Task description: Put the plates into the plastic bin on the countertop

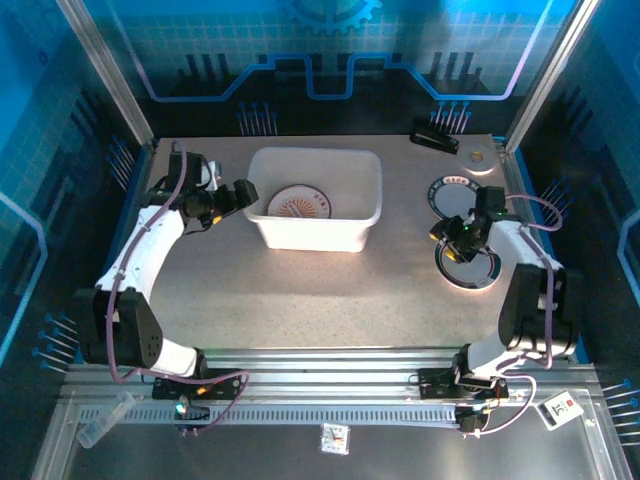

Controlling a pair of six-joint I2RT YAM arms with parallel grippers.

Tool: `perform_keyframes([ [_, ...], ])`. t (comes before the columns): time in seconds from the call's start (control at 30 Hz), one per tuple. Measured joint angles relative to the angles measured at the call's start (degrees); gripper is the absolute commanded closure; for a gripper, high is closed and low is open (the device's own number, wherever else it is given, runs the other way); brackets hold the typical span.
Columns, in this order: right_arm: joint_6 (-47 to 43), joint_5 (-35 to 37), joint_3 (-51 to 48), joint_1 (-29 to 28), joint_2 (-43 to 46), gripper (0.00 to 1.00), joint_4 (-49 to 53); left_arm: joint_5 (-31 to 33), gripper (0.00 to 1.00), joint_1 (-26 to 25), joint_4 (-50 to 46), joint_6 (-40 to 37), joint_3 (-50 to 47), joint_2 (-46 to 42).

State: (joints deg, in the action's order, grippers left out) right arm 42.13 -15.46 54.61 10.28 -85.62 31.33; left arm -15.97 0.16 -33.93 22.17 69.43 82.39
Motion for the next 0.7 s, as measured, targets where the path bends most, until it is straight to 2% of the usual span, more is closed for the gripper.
perform_keyframes([
  [0.1,-1.1,-0.6,-0.9,5.1,4.7,0.41,1.7,-0.4,0.01,0.0,0.3,0.0,-0.8,-0.9],
  [0.2,-2.5,-1.6,-5.1,13.4,8.5,0.41,2.8,-0.7,0.01,0.0,0.9,0.2,-1.6,-1.4],
  [0.37,-5.8,-2.2,-10.8,24.4,9.8,0.41,6.6,-0.8,0.01,0.0,1.5,0.4,-3.0,-2.4],
  [0.47,-7.5,-2.6,-11.9,26.8,9.8,0.4,7.9,-0.9,0.01,0.0,1.8,0.4,-3.1,-2.4],
  [0.7,-8.8,-4.2,-13.2,27.3,6.5,0.4,6.3,-0.8,0.01,0.0,2.4,0.4,-3.2,-2.4],
])
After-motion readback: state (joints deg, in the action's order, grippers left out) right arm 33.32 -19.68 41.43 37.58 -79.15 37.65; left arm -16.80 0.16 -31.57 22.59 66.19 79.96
